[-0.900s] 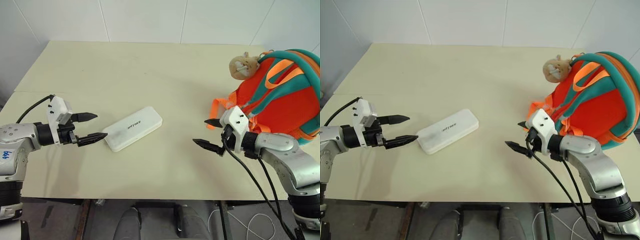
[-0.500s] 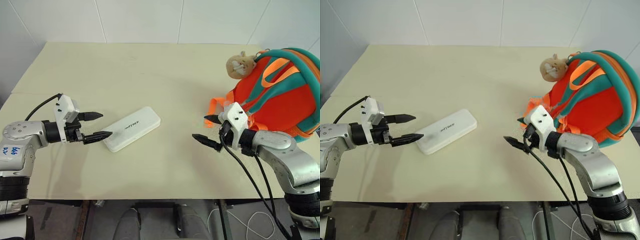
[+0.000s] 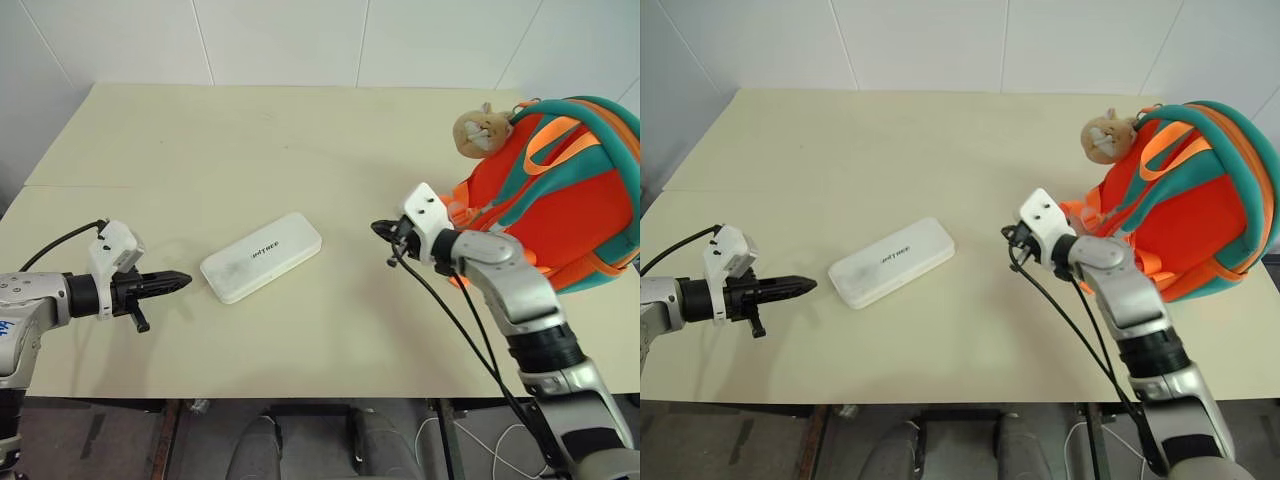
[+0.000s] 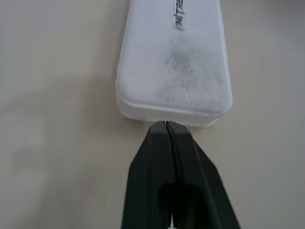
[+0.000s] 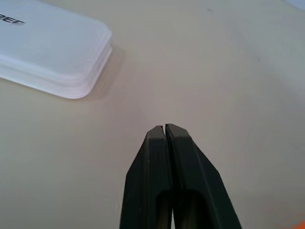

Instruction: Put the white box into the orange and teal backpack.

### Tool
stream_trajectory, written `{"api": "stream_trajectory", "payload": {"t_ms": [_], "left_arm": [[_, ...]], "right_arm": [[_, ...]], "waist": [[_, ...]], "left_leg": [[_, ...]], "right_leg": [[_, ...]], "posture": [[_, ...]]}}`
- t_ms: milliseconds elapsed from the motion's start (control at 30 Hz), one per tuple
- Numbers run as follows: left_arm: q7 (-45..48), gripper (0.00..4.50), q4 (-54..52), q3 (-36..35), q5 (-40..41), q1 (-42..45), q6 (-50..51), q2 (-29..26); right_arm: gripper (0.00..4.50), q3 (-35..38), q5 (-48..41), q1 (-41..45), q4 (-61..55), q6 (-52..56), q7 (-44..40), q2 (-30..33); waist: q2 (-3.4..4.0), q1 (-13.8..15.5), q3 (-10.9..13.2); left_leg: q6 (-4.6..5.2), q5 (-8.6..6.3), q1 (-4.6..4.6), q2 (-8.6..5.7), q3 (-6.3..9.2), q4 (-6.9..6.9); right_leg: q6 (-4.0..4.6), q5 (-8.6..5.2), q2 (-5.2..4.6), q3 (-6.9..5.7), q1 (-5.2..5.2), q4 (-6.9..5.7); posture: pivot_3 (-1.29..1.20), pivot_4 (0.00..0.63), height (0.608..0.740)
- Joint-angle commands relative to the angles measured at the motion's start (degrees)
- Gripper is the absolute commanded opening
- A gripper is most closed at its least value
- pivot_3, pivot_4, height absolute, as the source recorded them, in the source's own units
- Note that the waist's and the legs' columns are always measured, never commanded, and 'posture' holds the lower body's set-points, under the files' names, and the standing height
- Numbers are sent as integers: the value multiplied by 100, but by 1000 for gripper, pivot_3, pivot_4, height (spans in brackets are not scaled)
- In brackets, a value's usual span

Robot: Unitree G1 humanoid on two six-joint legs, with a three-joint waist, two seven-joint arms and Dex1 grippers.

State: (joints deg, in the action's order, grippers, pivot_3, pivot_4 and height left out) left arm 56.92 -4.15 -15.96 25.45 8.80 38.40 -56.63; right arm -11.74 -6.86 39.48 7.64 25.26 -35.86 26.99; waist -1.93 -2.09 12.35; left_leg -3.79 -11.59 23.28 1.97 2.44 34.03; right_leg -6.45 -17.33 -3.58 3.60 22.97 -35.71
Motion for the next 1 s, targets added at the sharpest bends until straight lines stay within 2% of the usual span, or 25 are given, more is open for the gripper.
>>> {"api": "stream_trajectory", "payload": {"t_ms": [33,67,233,400,533,1000], "left_arm": [[-128,33,-363,-269,139,-244,441,-126],[-155,33,-386,-312,171,-313,528,-106],[-326,33,-307,-289,218,-452,645,118],[-419,33,-178,-493,244,-473,168,530],[-485,33,-13,-569,185,-454,-422,881],[-617,33,112,-366,159,-361,-799,1307]], "right_arm": [[0,-113,322,362,616,-440,262,-385],[0,-143,410,473,867,-550,342,-528],[0,-149,734,925,1950,-788,730,-1134],[0,-113,746,1070,2314,-967,657,-1548],[0,-174,711,1007,2173,-963,441,-1730],[0,-347,576,579,999,-431,-513,-1735]], "waist": [[0,-20,0],[0,-30,0],[0,-105,0],[0,-117,0],[1,-122,0],[1,-114,0]], "left_leg": [[0,0,2,0,-2,-3],[-2,-1,4,0,-2,-5],[-7,1,22,3,-1,-8],[-8,1,20,3,-2,-8],[-9,1,20,4,-2,-8],[-9,2,17,4,-3,-7]], "right_leg": [[-13,7,-1,1,7,-2],[-35,18,0,1,14,-11],[-34,16,5,1,51,-40],[-35,17,4,2,49,-40],[-35,17,5,2,50,-42],[-36,17,5,3,51,-50]], "posture": [[0,150,740],[0,150,740],[0,150,740],[0,150,740],[0,150,740],[0,150,740]]}}
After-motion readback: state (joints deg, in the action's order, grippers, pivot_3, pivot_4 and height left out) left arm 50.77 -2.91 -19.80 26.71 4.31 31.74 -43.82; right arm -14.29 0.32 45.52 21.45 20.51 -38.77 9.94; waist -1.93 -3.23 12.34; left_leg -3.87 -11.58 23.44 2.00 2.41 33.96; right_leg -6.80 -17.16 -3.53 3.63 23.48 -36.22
